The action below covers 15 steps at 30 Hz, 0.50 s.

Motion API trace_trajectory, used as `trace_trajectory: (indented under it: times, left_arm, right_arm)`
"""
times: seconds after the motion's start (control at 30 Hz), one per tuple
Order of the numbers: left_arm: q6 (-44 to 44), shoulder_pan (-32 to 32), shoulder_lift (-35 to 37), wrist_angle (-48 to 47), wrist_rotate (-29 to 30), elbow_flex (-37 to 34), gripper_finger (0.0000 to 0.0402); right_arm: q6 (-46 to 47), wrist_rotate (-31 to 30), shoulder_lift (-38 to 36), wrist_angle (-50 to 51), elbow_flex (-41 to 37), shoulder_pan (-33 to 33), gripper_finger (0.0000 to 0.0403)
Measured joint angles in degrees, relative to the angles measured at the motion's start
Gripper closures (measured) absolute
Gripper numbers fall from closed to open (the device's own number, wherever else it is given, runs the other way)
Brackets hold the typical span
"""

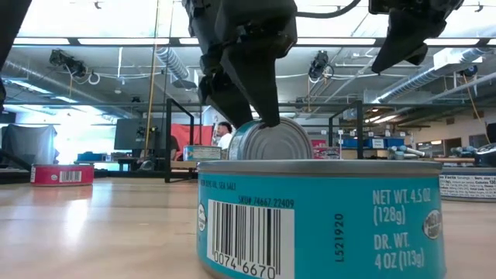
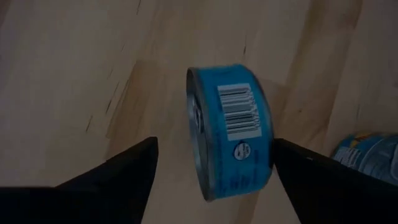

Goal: Stack canned seafood by type on shelf
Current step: Stack the center light blue tuna can on top of the other light blue tuna can on the shelf

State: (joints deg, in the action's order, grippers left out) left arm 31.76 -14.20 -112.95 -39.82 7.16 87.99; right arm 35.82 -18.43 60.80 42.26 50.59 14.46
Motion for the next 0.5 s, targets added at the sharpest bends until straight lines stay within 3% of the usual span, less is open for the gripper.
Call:
trace_trajectory:
  times: [0.5]
  left_arm:
    - [0.42, 0.07, 0.02, 1.58, -1.07, 0.00, 0.0199]
  right_arm:
    - [-2.73, -0.13, 0.00, -0.11, 0.00, -1.65, 0.0392]
